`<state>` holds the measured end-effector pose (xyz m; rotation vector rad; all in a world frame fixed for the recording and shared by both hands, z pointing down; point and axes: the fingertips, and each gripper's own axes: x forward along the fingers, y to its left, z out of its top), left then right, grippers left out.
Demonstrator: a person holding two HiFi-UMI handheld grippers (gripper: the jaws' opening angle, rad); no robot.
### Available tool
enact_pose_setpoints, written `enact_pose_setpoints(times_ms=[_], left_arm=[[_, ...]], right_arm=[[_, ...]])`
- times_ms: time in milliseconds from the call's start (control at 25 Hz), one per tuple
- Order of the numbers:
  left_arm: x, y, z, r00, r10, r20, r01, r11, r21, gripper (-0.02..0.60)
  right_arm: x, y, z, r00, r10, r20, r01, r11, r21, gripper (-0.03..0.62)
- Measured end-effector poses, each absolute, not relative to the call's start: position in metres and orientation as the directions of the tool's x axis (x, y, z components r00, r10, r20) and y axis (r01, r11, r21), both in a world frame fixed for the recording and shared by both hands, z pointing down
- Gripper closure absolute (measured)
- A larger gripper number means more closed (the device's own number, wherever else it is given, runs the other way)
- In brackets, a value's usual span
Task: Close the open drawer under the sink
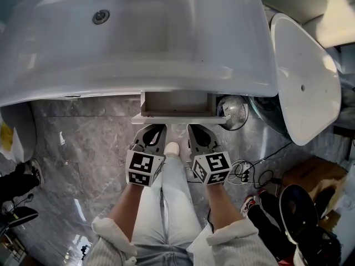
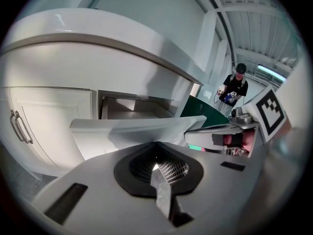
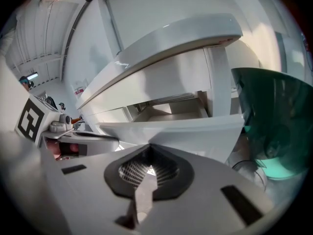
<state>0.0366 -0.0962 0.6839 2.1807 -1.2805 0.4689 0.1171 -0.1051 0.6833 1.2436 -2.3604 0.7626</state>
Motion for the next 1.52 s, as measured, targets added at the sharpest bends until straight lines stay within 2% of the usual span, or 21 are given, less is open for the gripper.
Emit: enact_pose_setpoints(times_ms=[1120,1520], left_arm=[[0.036,-0.155,0.705,0.495,-0.663,0.562,-0.865,-0.435,0.250,0.566],[0.034,-0.155,0.684,0.489,-0.688,0.536,-0.866,-0.457,0.204,0.566]], right_arm=[[0.116,-0.164,0.703,-0.516,-0.654,0.553,-0.852,0.462,-0.248,0.585],[0.113,-0.164,0.682,-0.515,-0.685,0.516,-0.852,0.477,-0.218,0.585]])
